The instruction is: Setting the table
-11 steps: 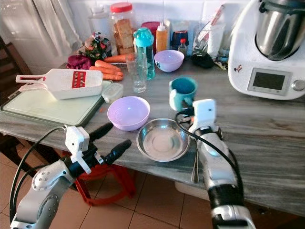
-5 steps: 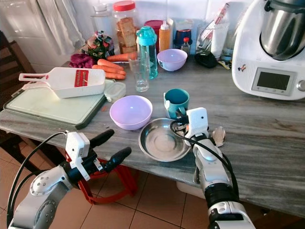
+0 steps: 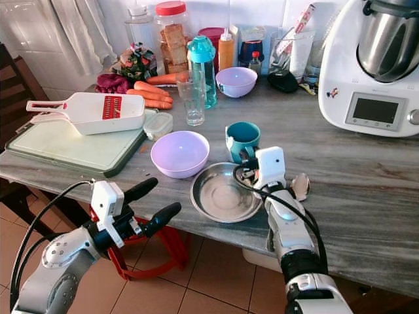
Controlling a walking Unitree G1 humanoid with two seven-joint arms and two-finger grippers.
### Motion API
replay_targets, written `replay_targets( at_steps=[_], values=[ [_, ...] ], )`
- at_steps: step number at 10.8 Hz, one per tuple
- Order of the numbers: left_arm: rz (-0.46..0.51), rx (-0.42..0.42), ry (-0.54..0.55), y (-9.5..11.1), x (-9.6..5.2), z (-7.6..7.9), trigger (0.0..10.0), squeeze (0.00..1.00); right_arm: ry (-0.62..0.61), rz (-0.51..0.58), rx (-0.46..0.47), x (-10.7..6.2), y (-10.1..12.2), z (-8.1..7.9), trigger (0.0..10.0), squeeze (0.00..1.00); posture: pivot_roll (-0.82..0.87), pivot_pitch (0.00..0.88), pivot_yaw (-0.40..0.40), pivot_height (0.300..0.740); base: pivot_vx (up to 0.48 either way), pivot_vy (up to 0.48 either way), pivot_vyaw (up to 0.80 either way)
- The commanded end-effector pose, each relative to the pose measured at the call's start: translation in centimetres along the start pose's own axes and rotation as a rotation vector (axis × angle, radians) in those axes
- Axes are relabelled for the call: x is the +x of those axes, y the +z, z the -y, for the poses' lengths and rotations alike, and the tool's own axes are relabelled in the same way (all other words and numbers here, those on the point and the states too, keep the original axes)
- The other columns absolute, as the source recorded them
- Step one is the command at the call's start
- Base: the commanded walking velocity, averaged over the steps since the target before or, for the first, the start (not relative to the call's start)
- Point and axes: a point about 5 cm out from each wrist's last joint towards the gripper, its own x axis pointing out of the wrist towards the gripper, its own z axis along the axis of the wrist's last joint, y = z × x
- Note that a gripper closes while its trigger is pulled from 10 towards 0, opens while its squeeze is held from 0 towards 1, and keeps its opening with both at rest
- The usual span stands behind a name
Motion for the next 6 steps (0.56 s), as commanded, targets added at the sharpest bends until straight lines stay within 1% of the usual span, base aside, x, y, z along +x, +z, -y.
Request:
replay_targets(
  at_steps=[1,3,6],
  values=[
    [-0.001,0.02,-0.01,0.3,0.0,-0.1,10.0,0.0,0.003,0.038,-0.025,0.5,0.9,-0.1,10.0,1.0,0.05,0.008,0.092,0.74,0.0,0.0,0.0],
    [-0.002,0.02,-0.01,0.3,0.1,-0.1,10.0,0.0,-0.001,0.073,-0.042,0.6,1.7,-0.1,10.0,1.0,0.05,0.009,0.094,0.74,0.0,0.0,0.0],
    [-0.007,0.025,-0.009,0.3,0.1,-0.3,10.0,0.0,-0.026,0.124,-0.04,0.6,2.7,-0.1,10.0,1.0,0.05,0.005,0.099,0.74,0.0,0.0,0.0]
  ],
)
